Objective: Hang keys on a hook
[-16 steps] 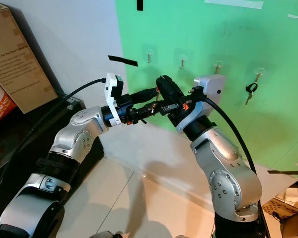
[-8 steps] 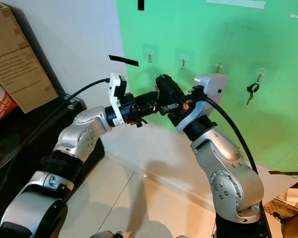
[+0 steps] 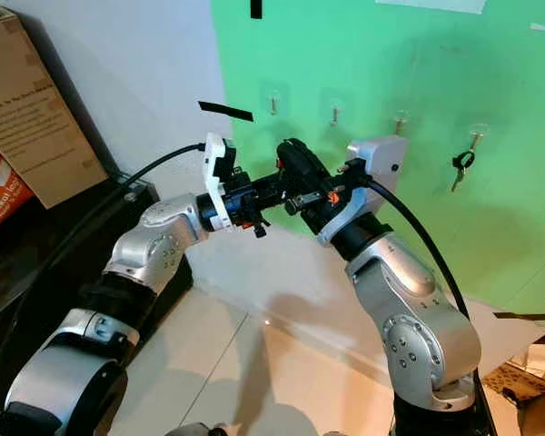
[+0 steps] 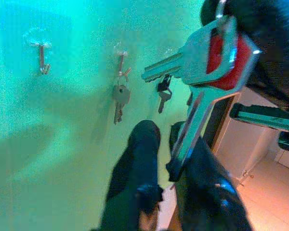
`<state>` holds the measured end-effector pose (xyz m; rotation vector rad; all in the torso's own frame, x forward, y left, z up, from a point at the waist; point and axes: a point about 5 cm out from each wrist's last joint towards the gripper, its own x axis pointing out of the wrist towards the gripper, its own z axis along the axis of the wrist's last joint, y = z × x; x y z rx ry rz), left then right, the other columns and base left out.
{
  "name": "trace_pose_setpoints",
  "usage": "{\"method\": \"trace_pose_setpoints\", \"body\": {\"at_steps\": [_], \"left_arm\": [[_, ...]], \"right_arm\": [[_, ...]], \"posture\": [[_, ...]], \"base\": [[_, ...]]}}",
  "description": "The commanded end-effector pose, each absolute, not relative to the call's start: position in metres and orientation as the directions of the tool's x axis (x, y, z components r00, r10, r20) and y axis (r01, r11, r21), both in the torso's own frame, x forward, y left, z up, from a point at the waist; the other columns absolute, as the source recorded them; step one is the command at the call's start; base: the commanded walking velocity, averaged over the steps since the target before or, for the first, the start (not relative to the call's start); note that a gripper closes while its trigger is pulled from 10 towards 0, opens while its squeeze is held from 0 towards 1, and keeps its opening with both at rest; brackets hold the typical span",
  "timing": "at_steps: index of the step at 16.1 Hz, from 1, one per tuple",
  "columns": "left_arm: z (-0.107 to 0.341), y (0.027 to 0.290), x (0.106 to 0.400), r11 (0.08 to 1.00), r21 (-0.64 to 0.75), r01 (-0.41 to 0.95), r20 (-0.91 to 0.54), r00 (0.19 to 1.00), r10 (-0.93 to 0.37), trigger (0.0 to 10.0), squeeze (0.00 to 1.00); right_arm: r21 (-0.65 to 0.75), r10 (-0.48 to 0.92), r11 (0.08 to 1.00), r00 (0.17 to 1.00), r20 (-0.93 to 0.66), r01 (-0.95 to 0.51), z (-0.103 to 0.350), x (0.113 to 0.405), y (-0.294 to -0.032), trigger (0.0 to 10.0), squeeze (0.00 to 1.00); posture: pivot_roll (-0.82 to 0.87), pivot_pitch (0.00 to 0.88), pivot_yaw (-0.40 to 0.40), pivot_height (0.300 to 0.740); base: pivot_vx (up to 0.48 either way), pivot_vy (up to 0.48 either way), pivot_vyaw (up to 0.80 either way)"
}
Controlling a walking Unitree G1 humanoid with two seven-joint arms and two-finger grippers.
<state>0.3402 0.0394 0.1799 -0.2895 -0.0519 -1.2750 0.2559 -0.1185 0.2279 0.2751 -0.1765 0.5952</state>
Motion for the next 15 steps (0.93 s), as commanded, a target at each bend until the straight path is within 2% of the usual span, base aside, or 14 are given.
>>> {"method": "trace_pose_setpoints", "body": {"at_steps": [1, 5, 9, 12, 13, 14, 15], "left_arm": [[0.1852, 0.0413, 0.3430, 0.268, -0.158, 0.950, 0.199, 0.296, -0.934, 0.0, 0.00], [0.1858, 0.0435, 0.3438, 0.271, -0.155, 0.950, 0.201, 0.299, -0.933, 0.0, 0.00], [0.1849, 0.0455, 0.3408, 0.245, -0.138, 0.960, 0.191, 0.269, -0.944, 0.0, 0.00], [0.1838, 0.0481, 0.3405, 0.263, -0.109, 0.959, 0.167, 0.278, -0.946, 0.0, 0.00], [0.1840, 0.0486, 0.3417, 0.283, -0.107, 0.953, 0.171, 0.299, -0.939, 10.0, 0.00], [0.1859, 0.0489, 0.3433, 0.293, -0.128, 0.948, 0.192, 0.313, -0.930, 10.0, 0.22], [0.1866, 0.0490, 0.3438, 0.294, -0.133, 0.947, 0.198, 0.316, -0.928, 10.0, 0.22]], "right_arm": [[0.197, 0.546, 0.781, 0.801, 0.245, -0.592, 0.2297, 0.2515, -0.1156, 10.0, 0.00], [0.194, 0.544, 0.786, 0.805, 0.234, -0.587, 0.2277, 0.2514, -0.1161, 10.0, 0.00], [0.198, 0.529, 0.798, 0.819, 0.222, -0.569, 0.2252, 0.2532, -0.1173, 10.0, 0.00], [0.196, 0.526, 0.802, 0.823, 0.214, -0.564, 0.2240, 0.2533, -0.1176, 10.0, 0.00], [0.195, 0.527, 0.802, 0.823, 0.213, -0.564, 0.2237, 0.2531, -0.1175, 10.0, 0.00], [0.193, 0.528, 0.803, 0.823, 0.209, -0.564, 0.2233, 0.2530, -0.1174, 10.0, 0.00], [0.192, 0.528, 0.803, 0.823, 0.208, -0.564, 0.2232, 0.2530, -0.1174, 10.0, 0.00]], "posture": [[-0.15, 0.000, 0.136, 0.740], [-0.15, 0.000, 0.136, 0.740], [-0.15, 0.000, 0.138, 0.740], [-0.15, 0.000, 0.140, 0.740], [-0.15, 0.000, 0.141, 0.740], [-0.15, 0.000, 0.141, 0.740], [-0.15, 0.000, 0.141, 0.740]], "base": [[0.000, 0.000, 0.00], [0.000, 0.000, 0.00], [0.000, 0.000, 0.00], [0.000, 0.000, 0.00], [0.000, 0.000, 0.00], [0.000, 0.000, 0.00], [0.000, 0.000, 0.00]]}}
